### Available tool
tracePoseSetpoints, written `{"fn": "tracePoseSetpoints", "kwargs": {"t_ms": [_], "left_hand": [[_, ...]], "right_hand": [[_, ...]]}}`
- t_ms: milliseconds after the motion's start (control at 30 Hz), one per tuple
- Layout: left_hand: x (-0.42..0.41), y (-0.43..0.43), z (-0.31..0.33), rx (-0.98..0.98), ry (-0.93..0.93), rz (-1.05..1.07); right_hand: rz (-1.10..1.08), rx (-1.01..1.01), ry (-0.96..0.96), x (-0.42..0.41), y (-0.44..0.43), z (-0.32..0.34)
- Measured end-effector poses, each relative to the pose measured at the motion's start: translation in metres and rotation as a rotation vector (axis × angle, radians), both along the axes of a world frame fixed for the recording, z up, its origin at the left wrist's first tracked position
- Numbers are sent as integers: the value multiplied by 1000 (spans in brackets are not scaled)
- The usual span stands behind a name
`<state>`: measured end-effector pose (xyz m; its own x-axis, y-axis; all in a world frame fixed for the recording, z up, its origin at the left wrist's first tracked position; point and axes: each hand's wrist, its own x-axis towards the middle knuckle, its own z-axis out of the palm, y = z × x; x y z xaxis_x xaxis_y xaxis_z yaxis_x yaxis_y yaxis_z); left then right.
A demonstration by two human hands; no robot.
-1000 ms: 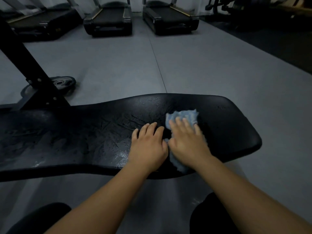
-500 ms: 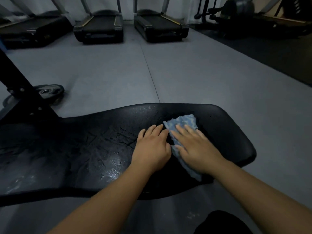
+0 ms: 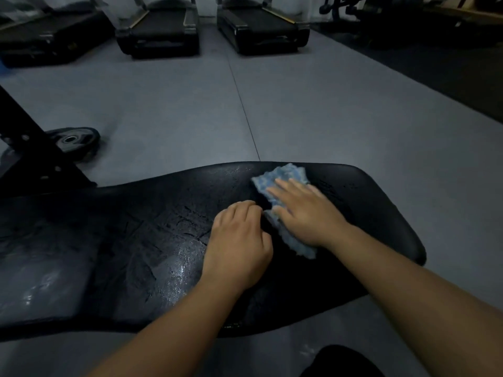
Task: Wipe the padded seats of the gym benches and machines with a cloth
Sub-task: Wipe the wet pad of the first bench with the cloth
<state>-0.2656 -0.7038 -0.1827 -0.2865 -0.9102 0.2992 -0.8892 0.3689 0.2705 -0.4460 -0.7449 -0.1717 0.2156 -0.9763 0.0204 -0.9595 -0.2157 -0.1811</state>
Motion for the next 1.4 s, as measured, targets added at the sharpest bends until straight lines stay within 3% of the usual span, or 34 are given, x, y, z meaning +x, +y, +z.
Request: {"fn": "tracePoseSetpoints", "kwargs": {"t_ms": [133, 233, 400, 500, 600, 767, 900, 1000, 1167, 1300, 1400], "left_hand": [[-3, 1, 4, 30, -59, 23], [-4, 1, 4, 89, -100, 69], [-4, 1, 6, 88, -93, 91], [-5, 1, 6, 101, -107, 82], [-4, 2, 6, 90, -108, 84], [-1, 3, 6, 50, -76, 59], [-4, 6, 7, 76, -95, 55], [-13, 14, 11, 134, -59, 49], [-42, 39, 9, 124, -55, -107], [-48, 45, -1, 91, -92, -85], [-53, 44, 1, 40, -143, -63]], "right_hand": [[-159, 30, 67, 9, -59, -4], [-121, 48, 42, 37, -66, -2], [120, 10, 1, -4, 2, 3], [-56, -29, 41, -43, 1, -3], [-220, -44, 69, -20, -6, -5], [28, -19, -13, 4, 93, -2], [-149, -23, 33, -49, 105, -7], [-294, 8, 61, -30, 84, -6], [-73, -22, 9, -25, 138, -6], [-285, -11, 60, -80, 105, -7], [-401, 34, 41, -59, 68, -8]]}}
